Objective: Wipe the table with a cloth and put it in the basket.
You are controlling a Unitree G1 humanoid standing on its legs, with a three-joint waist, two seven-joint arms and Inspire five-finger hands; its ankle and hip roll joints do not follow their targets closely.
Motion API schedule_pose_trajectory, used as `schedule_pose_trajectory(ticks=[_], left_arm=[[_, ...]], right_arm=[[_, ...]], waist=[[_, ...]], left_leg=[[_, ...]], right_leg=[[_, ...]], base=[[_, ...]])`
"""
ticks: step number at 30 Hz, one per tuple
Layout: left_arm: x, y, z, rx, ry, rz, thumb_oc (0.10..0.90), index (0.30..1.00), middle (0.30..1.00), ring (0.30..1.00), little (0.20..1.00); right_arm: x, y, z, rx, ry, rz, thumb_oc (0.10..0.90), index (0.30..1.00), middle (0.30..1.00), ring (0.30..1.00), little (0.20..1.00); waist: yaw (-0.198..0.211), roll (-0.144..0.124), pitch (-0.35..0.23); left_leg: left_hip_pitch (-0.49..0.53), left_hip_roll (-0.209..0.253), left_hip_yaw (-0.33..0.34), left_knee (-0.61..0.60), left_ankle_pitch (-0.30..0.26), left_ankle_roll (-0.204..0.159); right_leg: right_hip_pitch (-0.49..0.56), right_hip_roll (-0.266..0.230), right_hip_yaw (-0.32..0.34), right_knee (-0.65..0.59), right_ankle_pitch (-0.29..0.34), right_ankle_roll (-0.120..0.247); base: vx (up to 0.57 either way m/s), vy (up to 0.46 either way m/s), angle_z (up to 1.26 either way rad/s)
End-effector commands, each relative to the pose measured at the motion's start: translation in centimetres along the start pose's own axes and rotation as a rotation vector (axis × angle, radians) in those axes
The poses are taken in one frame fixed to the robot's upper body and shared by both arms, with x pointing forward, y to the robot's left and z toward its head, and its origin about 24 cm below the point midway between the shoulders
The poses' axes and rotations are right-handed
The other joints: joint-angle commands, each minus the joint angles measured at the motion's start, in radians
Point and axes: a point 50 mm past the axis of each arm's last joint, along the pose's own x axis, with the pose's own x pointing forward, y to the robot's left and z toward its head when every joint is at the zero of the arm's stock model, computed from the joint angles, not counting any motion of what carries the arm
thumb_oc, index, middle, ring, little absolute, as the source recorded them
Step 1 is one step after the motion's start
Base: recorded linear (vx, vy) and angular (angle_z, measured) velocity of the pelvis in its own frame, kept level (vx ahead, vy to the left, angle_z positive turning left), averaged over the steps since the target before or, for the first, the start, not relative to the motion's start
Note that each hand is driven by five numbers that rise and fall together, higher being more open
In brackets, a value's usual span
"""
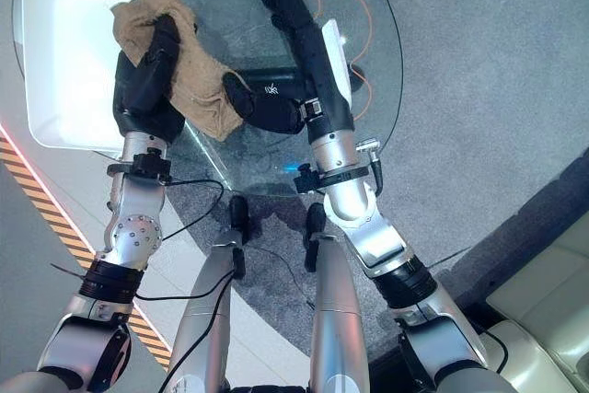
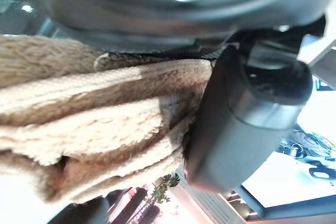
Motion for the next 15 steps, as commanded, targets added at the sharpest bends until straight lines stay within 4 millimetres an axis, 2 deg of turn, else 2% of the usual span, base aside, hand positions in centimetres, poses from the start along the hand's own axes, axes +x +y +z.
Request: schedule_pose_trajectory(ticks=[1,15], left_arm=[[1.5,-4.3,6.0,0.029,-0.345,-0.200,0.100,0.300,0.300,0.300,0.200],[1.5,-3.8,7.7,0.099,-0.455,-0.109,0.100,0.300,0.300,0.300,0.200]], right_arm=[[1.5,-0.6,7.8,0.100,-0.426,-0.054,0.800,0.900,0.900,0.900,0.900],[1.5,-1.2,7.4,0.066,-0.411,-0.109,0.800,0.900,0.900,0.900,0.900]], waist=[[-0.002,0.001,-0.029],[-0.002,0.000,-0.029]], left_leg=[[0.053,-0.050,0.077,0.029,-0.113,0.052],[0.051,-0.045,0.078,0.030,-0.110,0.046]], right_leg=[[0.044,0.053,-0.004,-0.073,0.012,0.030],[0.045,0.056,-0.005,-0.069,0.004,0.026]], base=[[0.00,-0.003,-0.06],[0.00,-0.002,-0.01]])
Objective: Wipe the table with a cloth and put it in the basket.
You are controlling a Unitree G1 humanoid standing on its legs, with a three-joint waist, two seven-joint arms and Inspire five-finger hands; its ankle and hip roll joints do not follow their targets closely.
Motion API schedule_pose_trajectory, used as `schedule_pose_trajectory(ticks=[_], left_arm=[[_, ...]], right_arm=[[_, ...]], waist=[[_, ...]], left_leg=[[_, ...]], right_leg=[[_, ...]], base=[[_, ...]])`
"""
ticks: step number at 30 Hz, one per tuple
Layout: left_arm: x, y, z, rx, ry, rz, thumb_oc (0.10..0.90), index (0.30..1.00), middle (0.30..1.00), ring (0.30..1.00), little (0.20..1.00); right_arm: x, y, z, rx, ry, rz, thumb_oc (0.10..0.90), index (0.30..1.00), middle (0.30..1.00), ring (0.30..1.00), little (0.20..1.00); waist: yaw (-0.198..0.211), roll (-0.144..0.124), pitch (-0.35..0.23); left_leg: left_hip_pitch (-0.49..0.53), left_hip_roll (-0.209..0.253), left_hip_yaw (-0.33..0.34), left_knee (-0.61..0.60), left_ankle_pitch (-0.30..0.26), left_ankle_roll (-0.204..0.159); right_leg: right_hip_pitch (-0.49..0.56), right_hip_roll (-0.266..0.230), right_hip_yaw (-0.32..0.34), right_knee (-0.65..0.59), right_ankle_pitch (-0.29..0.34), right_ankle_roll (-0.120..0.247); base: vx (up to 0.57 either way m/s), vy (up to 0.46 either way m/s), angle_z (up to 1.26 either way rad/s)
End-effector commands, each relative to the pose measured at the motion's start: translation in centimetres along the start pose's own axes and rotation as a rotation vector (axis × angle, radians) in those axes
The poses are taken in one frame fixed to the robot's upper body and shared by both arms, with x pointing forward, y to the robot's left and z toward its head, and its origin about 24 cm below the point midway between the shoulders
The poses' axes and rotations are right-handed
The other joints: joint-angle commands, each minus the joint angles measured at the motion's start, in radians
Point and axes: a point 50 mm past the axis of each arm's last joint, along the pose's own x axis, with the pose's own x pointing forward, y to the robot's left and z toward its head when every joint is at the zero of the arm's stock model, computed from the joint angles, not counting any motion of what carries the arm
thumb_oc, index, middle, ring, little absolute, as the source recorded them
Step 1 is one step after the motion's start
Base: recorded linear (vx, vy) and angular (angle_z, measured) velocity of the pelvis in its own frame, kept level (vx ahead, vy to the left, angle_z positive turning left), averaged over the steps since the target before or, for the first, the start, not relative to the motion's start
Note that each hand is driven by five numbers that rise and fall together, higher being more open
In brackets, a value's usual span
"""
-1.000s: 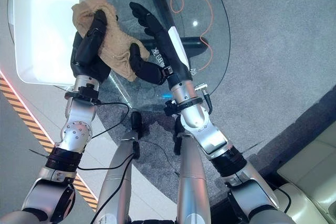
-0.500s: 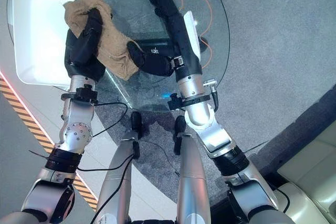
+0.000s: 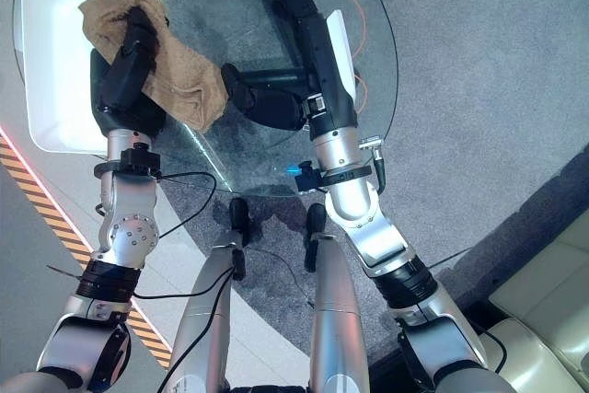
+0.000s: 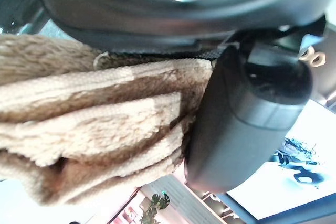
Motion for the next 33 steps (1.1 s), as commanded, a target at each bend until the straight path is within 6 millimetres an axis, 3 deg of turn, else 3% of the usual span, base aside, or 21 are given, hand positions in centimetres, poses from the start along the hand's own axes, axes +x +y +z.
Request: schedule_pose_trajectory(ticks=[1,10,14,21,26,33], left_arm=[[1.5,-4.2,6.6,0.041,-0.382,-0.201,0.100,0.300,0.300,0.300,0.200],[1.4,-1.8,8.3,0.163,-0.464,-0.091,0.100,0.300,0.300,0.300,0.200],[1.3,-0.2,9.0,0.228,-0.490,-0.016,0.100,0.300,0.300,0.300,0.200],[1.4,2.7,10.3,0.281,-0.530,0.119,0.100,0.300,0.300,0.300,0.200],[1.8,3.7,10.8,0.348,-0.545,0.169,0.100,0.300,0.300,0.300,0.200],[2.8,4.9,13.1,0.524,-0.587,0.279,0.100,0.300,0.300,0.300,0.200]], right_arm=[[1.4,-1.1,7.0,0.066,-0.392,-0.107,0.800,0.900,0.900,0.900,0.900],[0.6,-3.9,3.8,-0.042,-0.272,-0.343,0.800,0.900,0.900,0.900,0.900],[-0.7,-5.7,0.9,-0.148,-0.158,-0.482,0.800,0.900,0.900,0.900,0.900],[-2.6,-7.8,-3.8,-0.208,0.071,-0.551,0.800,0.900,0.900,0.900,0.900],[-3.5,-9.1,-6.0,-0.255,0.176,-0.603,0.800,0.900,0.900,0.900,0.900],[-6.3,-12.6,-9.6,-0.337,0.375,-0.719,0.800,0.900,0.900,0.900,0.900]], waist=[[0.000,0.000,-0.029],[-0.007,0.008,-0.029],[-0.014,0.016,-0.029],[-0.016,0.022,-0.029],[-0.015,0.023,-0.029],[-0.012,0.031,-0.029]], left_leg=[[0.044,-0.048,0.065,0.033,-0.110,0.045],[0.046,-0.043,0.071,0.035,-0.111,0.038],[0.052,-0.044,0.072,0.033,-0.114,0.038],[0.061,-0.045,0.068,0.033,-0.118,0.041],[0.058,-0.045,0.063,0.034,-0.118,0.039],[0.046,-0.040,0.059,0.039,-0.119,0.040]], right_leg=[[0.047,0.052,-0.015,-0.073,0.004,0.025],[0.048,0.049,-0.008,-0.072,-0.001,0.024],[0.049,0.046,-0.005,-0.070,-0.006,0.024],[0.055,0.045,-0.002,-0.069,-0.014,0.021],[0.054,0.045,0.000,-0.069,-0.016,0.021],[0.042,0.044,0.001,-0.061,-0.020,0.019]], base=[[0.00,0.000,0.00],[0.00,0.019,-0.01],[0.00,0.050,-0.01],[0.00,0.000,0.00],[0.00,0.000,0.00],[-0.01,0.002,-0.02]])
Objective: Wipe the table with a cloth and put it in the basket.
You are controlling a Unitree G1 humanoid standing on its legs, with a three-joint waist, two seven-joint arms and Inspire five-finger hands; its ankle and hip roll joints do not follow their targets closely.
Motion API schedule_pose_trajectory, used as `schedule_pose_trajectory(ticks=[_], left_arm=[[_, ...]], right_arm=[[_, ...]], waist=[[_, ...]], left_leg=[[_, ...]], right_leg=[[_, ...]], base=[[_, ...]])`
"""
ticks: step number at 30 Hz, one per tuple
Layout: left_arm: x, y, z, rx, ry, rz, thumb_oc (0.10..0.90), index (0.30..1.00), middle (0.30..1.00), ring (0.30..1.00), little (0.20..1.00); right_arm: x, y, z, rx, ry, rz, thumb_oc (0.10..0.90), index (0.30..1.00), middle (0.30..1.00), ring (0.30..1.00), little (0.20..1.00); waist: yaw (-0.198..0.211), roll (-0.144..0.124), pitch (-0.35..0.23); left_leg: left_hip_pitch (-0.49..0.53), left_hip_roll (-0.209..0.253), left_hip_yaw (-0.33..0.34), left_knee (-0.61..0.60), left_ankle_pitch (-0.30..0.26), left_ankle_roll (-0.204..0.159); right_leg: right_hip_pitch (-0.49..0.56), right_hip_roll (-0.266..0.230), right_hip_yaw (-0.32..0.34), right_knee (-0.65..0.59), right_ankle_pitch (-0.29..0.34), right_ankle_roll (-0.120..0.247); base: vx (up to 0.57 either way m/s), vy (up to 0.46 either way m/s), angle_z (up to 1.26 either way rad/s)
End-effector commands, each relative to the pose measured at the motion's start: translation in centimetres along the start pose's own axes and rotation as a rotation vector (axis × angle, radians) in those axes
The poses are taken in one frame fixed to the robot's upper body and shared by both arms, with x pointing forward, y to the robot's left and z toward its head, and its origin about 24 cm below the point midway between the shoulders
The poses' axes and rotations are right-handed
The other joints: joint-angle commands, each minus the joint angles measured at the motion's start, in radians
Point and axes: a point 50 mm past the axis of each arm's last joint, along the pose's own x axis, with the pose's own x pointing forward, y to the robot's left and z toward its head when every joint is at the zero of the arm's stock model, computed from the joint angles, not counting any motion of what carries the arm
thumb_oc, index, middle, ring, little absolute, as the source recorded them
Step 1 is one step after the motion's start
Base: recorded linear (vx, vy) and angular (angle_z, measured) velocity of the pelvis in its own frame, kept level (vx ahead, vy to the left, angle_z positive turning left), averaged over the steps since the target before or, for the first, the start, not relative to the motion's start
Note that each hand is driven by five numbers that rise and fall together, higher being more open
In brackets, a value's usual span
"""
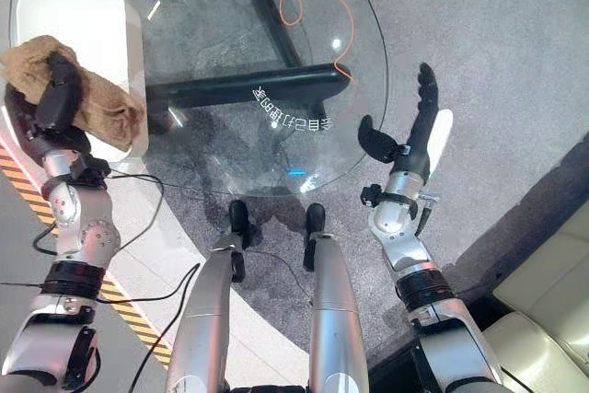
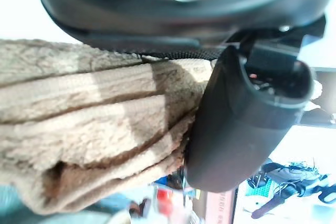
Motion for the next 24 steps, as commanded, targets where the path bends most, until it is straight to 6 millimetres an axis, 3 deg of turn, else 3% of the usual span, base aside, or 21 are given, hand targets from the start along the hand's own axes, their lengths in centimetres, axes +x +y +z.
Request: schedule_pose_trajectory(ticks=[1,13,24], left_arm=[[3.6,-2.2,8.5,-0.028,-0.426,-0.038,0.100,0.300,0.300,0.300,0.200],[6.6,-2.1,11.4,0.154,-0.495,0.128,0.100,0.300,0.300,0.300,0.200],[8.2,-2.4,11.7,0.346,-0.466,0.174,0.100,0.300,0.300,0.300,0.200]], right_arm=[[2.3,-2.7,2.4,0.079,-0.133,-0.139,0.800,0.900,0.900,0.900,0.900],[1.7,-5.1,-3.2,-0.045,0.068,-0.238,0.800,0.900,0.900,0.900,0.900],[1.3,-6.1,-5.6,-0.092,0.166,-0.244,0.800,0.900,0.900,0.900,0.900]], waist=[[0.003,0.030,-0.029],[-0.002,0.025,-0.029],[-0.009,0.019,-0.029]], left_leg=[[0.024,-0.043,0.039,0.059,-0.122,0.043],[-0.004,-0.037,0.030,0.081,-0.132,0.053],[-0.012,-0.032,0.031,0.090,-0.135,0.055]], right_leg=[[0.047,0.042,-0.021,-0.067,-0.020,0.019],[0.028,0.048,-0.023,-0.055,-0.022,0.015],[0.023,0.057,-0.022,-0.056,-0.016,0.018]], base=[[0.00,0.000,0.00],[0.00,0.000,0.00],[0.00,-0.001,0.01]])
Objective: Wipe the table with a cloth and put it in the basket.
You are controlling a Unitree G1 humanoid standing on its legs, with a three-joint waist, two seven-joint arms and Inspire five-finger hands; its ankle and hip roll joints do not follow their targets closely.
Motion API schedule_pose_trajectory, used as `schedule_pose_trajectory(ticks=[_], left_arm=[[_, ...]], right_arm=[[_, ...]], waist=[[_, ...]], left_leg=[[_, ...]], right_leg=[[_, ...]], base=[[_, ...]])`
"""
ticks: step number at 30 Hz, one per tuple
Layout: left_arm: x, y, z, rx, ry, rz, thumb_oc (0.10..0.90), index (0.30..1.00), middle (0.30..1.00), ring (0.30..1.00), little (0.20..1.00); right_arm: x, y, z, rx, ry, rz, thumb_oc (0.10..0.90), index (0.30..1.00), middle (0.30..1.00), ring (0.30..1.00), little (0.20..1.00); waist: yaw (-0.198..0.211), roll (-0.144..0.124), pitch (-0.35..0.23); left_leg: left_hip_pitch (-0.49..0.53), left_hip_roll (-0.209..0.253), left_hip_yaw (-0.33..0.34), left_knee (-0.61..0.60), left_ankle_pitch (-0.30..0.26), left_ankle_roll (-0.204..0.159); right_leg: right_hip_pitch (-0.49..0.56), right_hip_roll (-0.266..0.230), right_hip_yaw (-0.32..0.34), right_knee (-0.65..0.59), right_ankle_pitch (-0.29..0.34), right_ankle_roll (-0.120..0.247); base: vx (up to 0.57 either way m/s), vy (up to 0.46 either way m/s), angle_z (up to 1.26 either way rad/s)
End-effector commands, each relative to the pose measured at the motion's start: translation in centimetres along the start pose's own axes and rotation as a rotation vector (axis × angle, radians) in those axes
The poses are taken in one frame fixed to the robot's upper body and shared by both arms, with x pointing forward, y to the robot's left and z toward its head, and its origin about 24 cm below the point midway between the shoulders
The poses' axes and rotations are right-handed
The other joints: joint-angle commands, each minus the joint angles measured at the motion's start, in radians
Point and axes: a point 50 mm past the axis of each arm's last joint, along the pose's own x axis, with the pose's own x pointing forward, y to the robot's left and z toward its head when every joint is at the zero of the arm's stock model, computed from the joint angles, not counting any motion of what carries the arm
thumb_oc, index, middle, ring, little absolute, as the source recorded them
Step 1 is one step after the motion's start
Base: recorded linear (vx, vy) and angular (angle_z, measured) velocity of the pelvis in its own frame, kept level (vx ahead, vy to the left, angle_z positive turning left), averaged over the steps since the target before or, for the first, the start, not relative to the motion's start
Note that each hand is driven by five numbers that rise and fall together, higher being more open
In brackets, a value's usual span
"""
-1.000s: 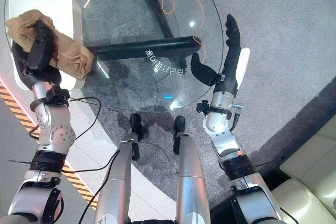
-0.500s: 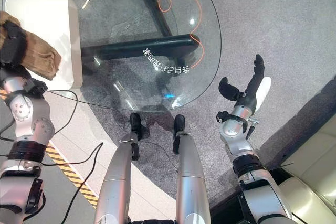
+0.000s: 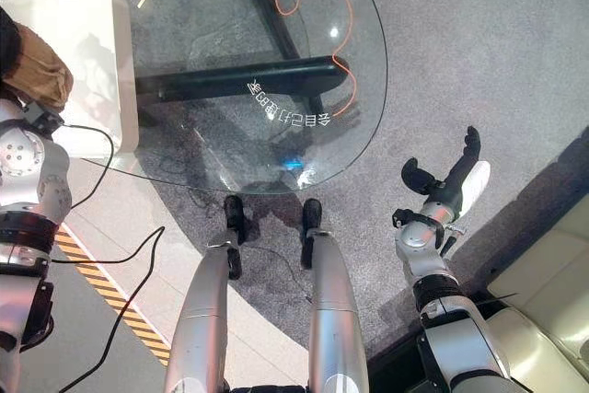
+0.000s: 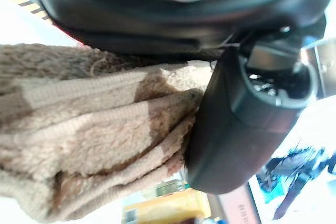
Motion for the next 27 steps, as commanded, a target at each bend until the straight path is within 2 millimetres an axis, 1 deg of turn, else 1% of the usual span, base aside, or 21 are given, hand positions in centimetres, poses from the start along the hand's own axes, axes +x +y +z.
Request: schedule_pose_trajectory(ticks=[1,5,11,16,22,27], left_arm=[[3.9,1.1,7.3,-0.012,-0.290,0.088,0.100,0.300,0.300,0.300,0.200],[4.3,1.0,6.8,0.058,-0.251,0.084,0.100,0.300,0.300,0.300,0.200],[5.0,0.5,6.3,0.173,-0.177,0.074,0.100,0.300,0.300,0.300,0.200],[5.5,0.3,6.1,0.221,-0.134,0.091,0.100,0.300,0.300,0.300,0.200],[6.0,0.4,5.6,0.323,-0.069,0.108,0.100,0.300,0.300,0.300,0.200],[6.1,0.4,5.3,0.365,-0.042,0.127,0.100,0.300,0.300,0.300,0.200]], right_arm=[[1.5,-2.2,0.8,0.047,-0.058,-0.085,0.800,0.900,0.900,0.900,0.900],[1.5,-2.4,0.2,0.034,-0.032,-0.087,0.800,0.900,0.900,0.900,0.900],[1.8,-2.4,0.2,0.023,-0.025,-0.078,0.800,0.900,0.900,0.900,0.900],[1.8,-2.1,0.5,0.023,-0.040,-0.068,0.800,0.900,0.900,0.900,0.900],[2.0,-1.8,1.1,0.024,-0.052,-0.065,0.800,0.900,0.900,0.900,0.900],[2.0,-1.5,1.3,0.027,-0.057,-0.061,0.800,0.900,0.900,0.900,0.900]], waist=[[-0.006,0.019,-0.029],[-0.009,0.015,-0.029],[-0.016,0.008,-0.029],[-0.023,0.001,-0.029],[-0.030,-0.005,-0.029],[-0.032,-0.009,-0.029]], left_leg=[[0.038,-0.042,0.049,0.066,-0.133,0.062],[0.036,-0.038,0.051,0.067,-0.132,0.062],[0.028,-0.034,0.052,0.070,-0.131,0.061],[0.019,-0.033,0.053,0.073,-0.129,0.061],[0.008,-0.029,0.052,0.073,-0.126,0.059],[0.001,-0.030,0.051,0.072,-0.123,0.058]], right_leg=[[0.054,0.050,-0.001,-0.061,-0.017,0.026],[0.056,0.051,-0.001,-0.067,-0.013,0.028],[0.050,0.053,-0.001,-0.067,-0.008,0.030],[0.042,0.055,0.001,-0.071,-0.001,0.032],[0.032,0.055,0.001,-0.079,0.007,0.034],[0.027,0.055,0.002,-0.083,0.013,0.036]], base=[[0.00,0.000,0.00],[0.00,0.000,0.00],[0.00,0.000,0.00],[0.00,0.000,0.00],[0.00,0.000,0.00],[0.00,0.000,0.00]])
